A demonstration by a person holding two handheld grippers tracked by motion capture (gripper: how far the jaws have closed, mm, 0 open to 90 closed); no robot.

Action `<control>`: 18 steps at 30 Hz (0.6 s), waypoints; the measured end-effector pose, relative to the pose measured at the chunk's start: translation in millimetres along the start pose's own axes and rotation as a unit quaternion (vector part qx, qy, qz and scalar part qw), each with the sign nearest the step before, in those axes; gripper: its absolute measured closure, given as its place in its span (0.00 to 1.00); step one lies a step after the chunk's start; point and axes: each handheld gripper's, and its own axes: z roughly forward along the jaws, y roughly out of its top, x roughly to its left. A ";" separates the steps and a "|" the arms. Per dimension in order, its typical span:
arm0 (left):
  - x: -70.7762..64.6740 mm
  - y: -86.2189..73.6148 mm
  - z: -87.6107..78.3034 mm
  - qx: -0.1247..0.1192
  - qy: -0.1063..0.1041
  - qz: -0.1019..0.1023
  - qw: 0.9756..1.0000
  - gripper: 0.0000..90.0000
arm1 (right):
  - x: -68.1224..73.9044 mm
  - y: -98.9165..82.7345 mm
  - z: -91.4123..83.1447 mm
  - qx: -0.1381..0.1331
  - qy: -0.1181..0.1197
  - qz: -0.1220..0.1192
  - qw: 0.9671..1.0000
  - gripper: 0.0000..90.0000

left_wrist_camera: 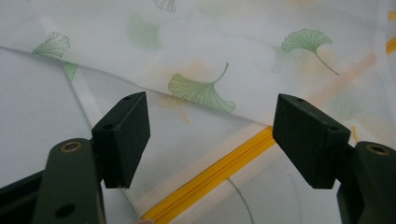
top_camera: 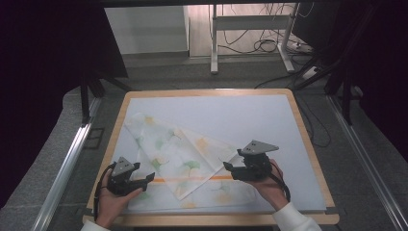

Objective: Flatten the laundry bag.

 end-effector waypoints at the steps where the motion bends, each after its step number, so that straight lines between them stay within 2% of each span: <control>1: 0.0 0.0 0.0 0.000 0.000 0.000 1.000 0.31 | 0.0 0.0 0.0 0.000 0.000 0.000 1.000 0.34; 11: -1.2 -3.1 -1.2 0.005 0.006 0.002 1.000 0.31 | 7.3 4.0 8.6 0.011 0.011 -0.009 1.000 0.35; 18: -2.1 -5.2 -2.7 0.005 0.010 0.000 1.000 0.30 | 17.0 6.0 19.9 0.021 0.029 -0.023 0.999 0.35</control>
